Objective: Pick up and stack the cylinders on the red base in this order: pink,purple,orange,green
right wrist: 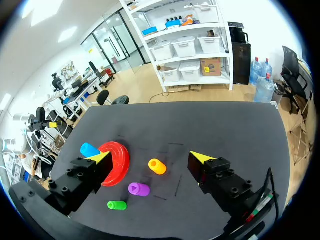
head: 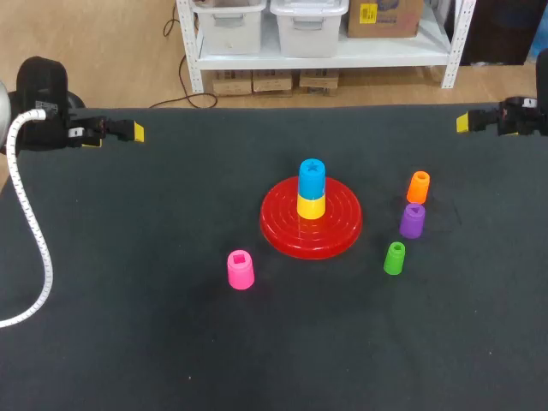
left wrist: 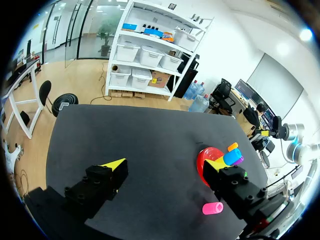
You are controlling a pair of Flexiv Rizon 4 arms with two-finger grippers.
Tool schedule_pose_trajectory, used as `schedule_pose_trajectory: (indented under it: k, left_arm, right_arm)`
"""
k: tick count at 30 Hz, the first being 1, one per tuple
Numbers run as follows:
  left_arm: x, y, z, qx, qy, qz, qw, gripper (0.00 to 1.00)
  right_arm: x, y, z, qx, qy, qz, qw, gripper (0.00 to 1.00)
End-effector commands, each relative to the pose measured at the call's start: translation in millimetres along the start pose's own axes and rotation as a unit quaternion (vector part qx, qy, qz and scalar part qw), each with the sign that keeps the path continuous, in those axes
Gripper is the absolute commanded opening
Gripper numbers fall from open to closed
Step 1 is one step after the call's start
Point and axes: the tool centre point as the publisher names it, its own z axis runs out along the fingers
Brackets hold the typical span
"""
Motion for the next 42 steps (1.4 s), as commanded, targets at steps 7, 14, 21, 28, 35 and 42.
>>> schedule_pose_trajectory:
  k: [7, 14, 21, 28, 35, 42]
  left_arm:
    - [3.6, 20.4, -8, 0.117, 0.028, 0.128, 0.984, 1.0]
    - [2.5, 28.4, -13, 0.16, 0.045, 0.093, 0.982, 1.0]
    - [15.3, 7.7, -15, 0.178, 0.044, 0.253, 0.95, 1.0]
    - [41.9, 3.5, -18, 0.215, 0.112, 0.432, 0.869, 1.0]
    - [55.3, 2.3, -18, 0.23, 0.096, 0.504, 0.827, 1.0]
    - [55.5, 0.7, -17, 0.23, 0.087, 0.503, 0.829, 1.0]
  right_arm:
    - [0, 0, 0, 0.0, 0.0, 0.0, 1.0, 1.0]
    - [0, 0, 0, 0.0, 0.0, 0.0, 1.0, 1.0]
    - [0, 0, 0, 0.0, 0.0, 0.0, 1.0, 1.0]
    - [0, 0, 0, 0.0, 0.0, 0.0, 1.0, 1.0]
    - [0, 0, 0, 0.0, 0.0, 0.0, 1.0, 1.0]
    - [0, 0, 0, 0.0, 0.0, 0.0, 1.0, 1.0]
